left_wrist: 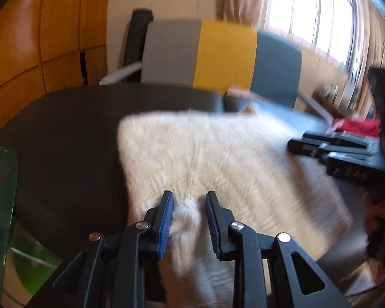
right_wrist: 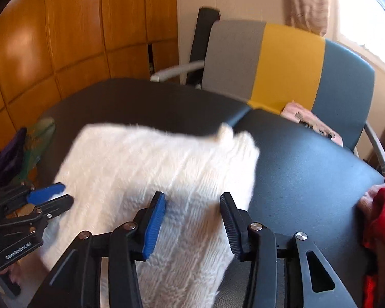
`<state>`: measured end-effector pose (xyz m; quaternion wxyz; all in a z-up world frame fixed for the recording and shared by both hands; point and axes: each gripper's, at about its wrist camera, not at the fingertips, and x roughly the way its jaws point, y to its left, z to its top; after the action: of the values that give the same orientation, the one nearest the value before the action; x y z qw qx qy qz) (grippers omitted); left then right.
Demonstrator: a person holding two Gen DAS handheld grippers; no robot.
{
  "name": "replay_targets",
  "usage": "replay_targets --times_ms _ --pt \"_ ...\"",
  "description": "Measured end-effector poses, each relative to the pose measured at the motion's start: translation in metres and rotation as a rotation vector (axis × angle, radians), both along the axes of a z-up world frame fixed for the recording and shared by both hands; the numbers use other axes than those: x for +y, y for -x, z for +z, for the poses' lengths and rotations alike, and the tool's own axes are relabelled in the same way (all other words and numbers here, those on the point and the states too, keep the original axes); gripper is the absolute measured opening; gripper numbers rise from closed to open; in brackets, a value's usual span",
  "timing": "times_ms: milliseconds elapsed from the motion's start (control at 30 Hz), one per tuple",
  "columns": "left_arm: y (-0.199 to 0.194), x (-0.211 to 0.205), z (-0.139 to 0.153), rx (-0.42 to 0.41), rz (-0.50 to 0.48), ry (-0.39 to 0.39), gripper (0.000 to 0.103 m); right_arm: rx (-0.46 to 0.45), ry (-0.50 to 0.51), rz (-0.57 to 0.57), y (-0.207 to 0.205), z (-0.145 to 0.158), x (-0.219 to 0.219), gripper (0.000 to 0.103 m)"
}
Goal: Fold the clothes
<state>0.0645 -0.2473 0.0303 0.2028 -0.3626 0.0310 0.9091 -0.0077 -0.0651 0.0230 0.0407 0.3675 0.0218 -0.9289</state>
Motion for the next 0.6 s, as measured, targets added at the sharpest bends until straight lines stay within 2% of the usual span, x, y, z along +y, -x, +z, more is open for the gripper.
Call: replay_targets --times_ms 167,300,367,400,433,467,500,533,600 --pt "0.001 -0.004 -0.007 -0.019 -0.032 0.011 0.026 -0.012 -0.014 0.016 -0.005 -0.012 0.007 0.046" --pt "-0.003 -0.01 -0.006 -0.038 -0.059 0.034 0.028 -0.041 0.065 0.011 -0.01 -0.012 0.023 0.048" --pt "-0.012 -0.012 -0.001 -0.025 -0.059 0.031 0.028 -0.023 0.121 0.022 -0.021 -0.005 0.029 0.047" --pt "-0.019 -0.013 0.003 -0.011 -0.057 0.02 0.028 -0.004 0.147 0.036 -0.03 0.0 0.03 0.046" --pt "-0.025 -0.013 0.007 0.019 -0.07 -0.001 0.028 0.004 0.151 0.064 -0.037 0.002 0.028 0.04" --pt "-0.032 -0.014 0.01 0.049 -0.084 -0.021 0.028 -0.005 0.136 0.092 -0.045 0.001 0.024 0.032" --pt "-0.035 -0.011 0.012 0.071 -0.109 -0.028 0.028 -0.026 0.117 0.109 -0.049 -0.002 0.019 0.03" --pt "-0.037 -0.006 0.011 0.08 -0.137 -0.019 0.028 -0.037 0.1 0.115 -0.053 -0.007 0.017 0.03" --pt "-0.035 0.007 -0.002 0.068 -0.159 0.076 0.029 -0.066 0.092 0.135 -0.062 -0.015 0.016 0.03"
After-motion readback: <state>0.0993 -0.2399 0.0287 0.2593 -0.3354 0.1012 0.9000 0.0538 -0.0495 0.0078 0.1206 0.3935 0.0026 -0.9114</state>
